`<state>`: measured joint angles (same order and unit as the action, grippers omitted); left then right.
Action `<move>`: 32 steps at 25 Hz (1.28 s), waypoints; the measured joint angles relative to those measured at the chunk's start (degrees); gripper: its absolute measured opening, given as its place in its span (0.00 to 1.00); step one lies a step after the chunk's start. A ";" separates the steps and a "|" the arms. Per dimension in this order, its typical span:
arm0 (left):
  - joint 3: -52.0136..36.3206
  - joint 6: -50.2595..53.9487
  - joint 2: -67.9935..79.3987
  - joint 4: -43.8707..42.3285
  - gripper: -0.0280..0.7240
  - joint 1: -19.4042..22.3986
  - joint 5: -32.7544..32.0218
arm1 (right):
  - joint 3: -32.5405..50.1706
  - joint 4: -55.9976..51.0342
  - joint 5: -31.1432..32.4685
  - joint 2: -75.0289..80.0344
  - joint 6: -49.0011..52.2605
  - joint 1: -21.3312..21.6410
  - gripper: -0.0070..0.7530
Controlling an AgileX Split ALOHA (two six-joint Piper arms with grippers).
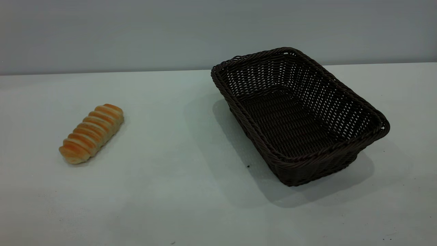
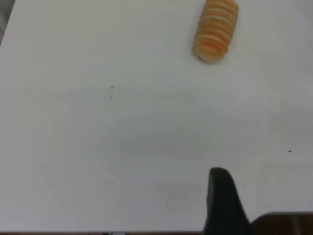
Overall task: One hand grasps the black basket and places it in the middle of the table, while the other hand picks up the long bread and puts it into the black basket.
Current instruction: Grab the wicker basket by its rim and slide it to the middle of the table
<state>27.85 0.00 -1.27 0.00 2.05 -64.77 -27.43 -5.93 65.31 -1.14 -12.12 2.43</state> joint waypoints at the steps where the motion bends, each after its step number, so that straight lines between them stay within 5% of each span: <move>1: 0.00 0.00 0.00 0.00 0.67 0.00 0.00 | 0.00 0.00 0.00 0.00 0.00 0.00 0.68; 17: 2.70 4.51 0.06 0.00 0.67 0.00 4.25 | -0.40 -0.08 -0.95 1.05 -0.69 -0.17 0.68; 32: 9.87 5.99 19.31 0.00 0.67 0.00 9.38 | -11.78 -12.71 -4.24 35.64 -8.65 -1.87 0.68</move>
<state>37.72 5.99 18.03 0.00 2.05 -55.39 -39.21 -18.64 61.06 34.50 -20.77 0.56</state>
